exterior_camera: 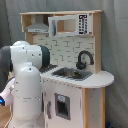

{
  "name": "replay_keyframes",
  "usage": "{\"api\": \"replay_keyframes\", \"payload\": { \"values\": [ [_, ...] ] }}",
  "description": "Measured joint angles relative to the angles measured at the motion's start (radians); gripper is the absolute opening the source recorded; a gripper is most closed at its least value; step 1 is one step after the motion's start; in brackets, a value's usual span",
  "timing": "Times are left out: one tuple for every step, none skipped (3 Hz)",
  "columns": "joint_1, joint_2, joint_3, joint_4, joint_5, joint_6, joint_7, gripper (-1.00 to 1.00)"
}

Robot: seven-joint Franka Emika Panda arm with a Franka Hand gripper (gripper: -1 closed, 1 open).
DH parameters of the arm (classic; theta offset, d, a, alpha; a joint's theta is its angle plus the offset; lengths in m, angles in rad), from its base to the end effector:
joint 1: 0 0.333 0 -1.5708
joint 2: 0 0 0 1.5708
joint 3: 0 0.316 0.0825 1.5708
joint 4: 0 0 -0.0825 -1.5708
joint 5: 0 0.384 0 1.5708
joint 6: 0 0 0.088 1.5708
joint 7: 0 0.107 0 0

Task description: Play with the kitchen

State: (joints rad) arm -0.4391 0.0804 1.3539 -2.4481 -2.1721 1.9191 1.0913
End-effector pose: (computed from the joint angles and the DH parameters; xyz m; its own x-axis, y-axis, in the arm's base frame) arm 0.3501 0.3594 0.3270 -0.0232 0.9933 0.1132 -0.0029 -0.1133 0.9936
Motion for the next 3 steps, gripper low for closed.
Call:
{"api": "replay_keyframes", "payload": {
  "values": [
    [0.0, 0.0, 0.0, 0.0, 0.0, 0.002, 0.035, -1.0],
    [0.0, 0.001, 0.001, 0.0, 0.0, 0.004, 0.036, 1.0],
    [0.004, 0.011, 0.064, 0.004, -0.006, 0.06, -0.057, 1.0]
  ]
}}
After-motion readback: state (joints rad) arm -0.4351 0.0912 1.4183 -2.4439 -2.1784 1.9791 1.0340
